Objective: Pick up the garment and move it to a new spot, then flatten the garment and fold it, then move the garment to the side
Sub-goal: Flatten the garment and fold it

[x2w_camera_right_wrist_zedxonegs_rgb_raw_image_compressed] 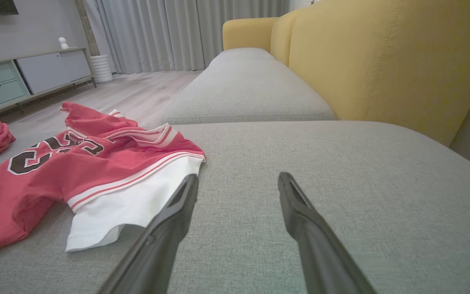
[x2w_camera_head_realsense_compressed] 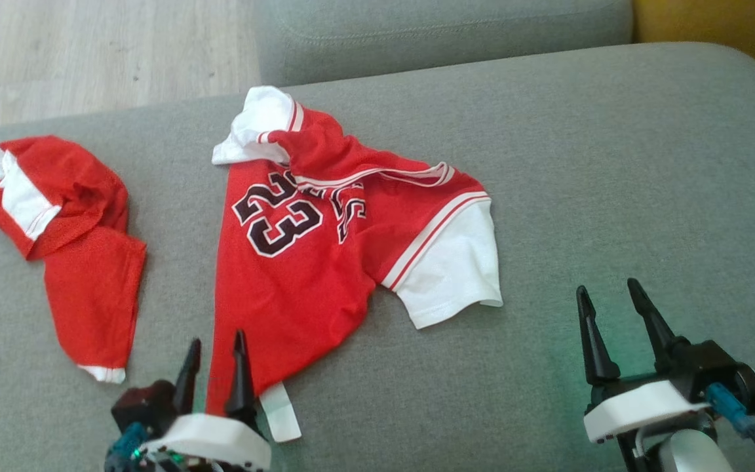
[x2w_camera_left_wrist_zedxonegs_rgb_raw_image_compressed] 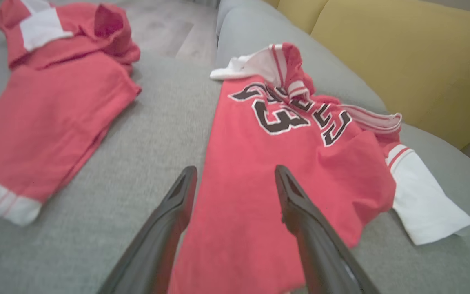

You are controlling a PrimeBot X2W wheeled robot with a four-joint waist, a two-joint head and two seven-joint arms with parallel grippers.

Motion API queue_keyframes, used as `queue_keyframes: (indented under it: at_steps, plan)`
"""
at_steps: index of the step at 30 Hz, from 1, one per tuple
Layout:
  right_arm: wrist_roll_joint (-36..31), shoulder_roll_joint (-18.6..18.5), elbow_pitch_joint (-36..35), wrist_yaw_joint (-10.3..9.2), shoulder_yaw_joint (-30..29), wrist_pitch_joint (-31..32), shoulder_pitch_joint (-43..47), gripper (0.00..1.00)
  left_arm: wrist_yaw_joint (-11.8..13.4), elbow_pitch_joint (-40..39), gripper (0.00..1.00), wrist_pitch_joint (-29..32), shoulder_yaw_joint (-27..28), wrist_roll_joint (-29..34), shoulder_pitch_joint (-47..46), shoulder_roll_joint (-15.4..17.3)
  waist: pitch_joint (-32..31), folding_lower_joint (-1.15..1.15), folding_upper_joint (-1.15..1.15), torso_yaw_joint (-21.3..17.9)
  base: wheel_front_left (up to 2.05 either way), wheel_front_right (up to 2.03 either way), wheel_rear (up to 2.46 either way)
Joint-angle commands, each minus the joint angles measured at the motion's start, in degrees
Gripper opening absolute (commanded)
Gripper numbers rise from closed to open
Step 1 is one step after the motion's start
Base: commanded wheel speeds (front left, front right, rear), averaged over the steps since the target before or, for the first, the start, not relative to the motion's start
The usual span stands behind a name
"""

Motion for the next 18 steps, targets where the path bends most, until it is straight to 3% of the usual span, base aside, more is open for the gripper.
queue_keyframes:
  at_steps: [1,10,18]
  plan:
    - [-0.4,-0.2,-1.3,-0.04,1.3,-0.6,-1.0,1.00,-0.1,-1.4,1.00,0.3,2.3,-0.7,-1.0,0.2,0.3,0.00,0.00,0.3,0.00,0.00,0.00]
    - [-0.4,-0.2,-0.9,-0.04,1.4,-0.6,-1.1,1.00,-1.0,-1.4,1.00,5.7,1.0,-4.2,3.4,0.3,0.9,0.00,0.00,0.8,0.00,0.00,0.00]
    - [-0.5,-0.2,-0.5,-0.04,1.7,-0.6,-1.4,1.00,-1.0,-1.2,1.00,4.5,1.5,-4.5,3.1,0.2,1.3,0.00,0.00,1.0,0.00,0.00,0.00]
